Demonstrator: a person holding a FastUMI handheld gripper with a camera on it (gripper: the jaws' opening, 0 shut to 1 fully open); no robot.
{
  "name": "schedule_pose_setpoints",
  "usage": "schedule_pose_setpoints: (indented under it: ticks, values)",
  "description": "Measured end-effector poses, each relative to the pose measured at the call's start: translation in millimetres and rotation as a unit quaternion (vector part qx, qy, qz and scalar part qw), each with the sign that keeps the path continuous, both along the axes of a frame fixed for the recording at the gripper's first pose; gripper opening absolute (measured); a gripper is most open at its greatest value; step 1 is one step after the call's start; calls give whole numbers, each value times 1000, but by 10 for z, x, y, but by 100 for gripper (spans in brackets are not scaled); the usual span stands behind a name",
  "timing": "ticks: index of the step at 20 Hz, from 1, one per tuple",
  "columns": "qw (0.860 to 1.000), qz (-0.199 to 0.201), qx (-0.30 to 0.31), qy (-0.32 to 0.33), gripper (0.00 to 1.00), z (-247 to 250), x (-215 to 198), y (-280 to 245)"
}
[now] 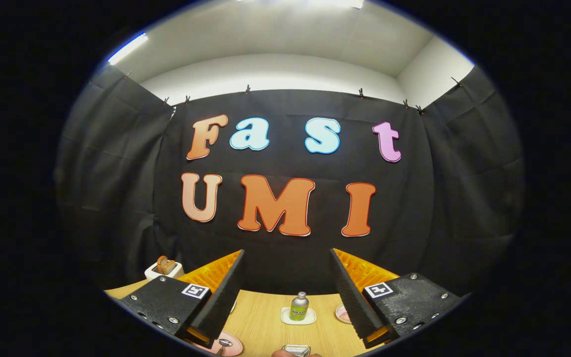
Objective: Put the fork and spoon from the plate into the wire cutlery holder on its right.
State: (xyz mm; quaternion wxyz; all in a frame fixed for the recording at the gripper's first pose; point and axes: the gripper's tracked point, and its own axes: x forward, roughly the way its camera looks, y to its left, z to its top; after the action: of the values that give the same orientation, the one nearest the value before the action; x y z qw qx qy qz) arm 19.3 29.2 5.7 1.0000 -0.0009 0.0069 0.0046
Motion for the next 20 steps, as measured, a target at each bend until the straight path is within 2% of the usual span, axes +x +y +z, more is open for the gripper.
schedule_pose_setpoints:
  ticks: [3,10,14,17,20]
  values:
    - [1000,6,-7,19,98,-148,-4,111]
    - [989,81,11,122,98,-771,-61,739]
    - [974,117,7,196,98,-1282,-159,1087]
    - [956,144,8,256,98,-1704,-258,1349]
    - [941,152,7,303,97,-2068,-353,1513]
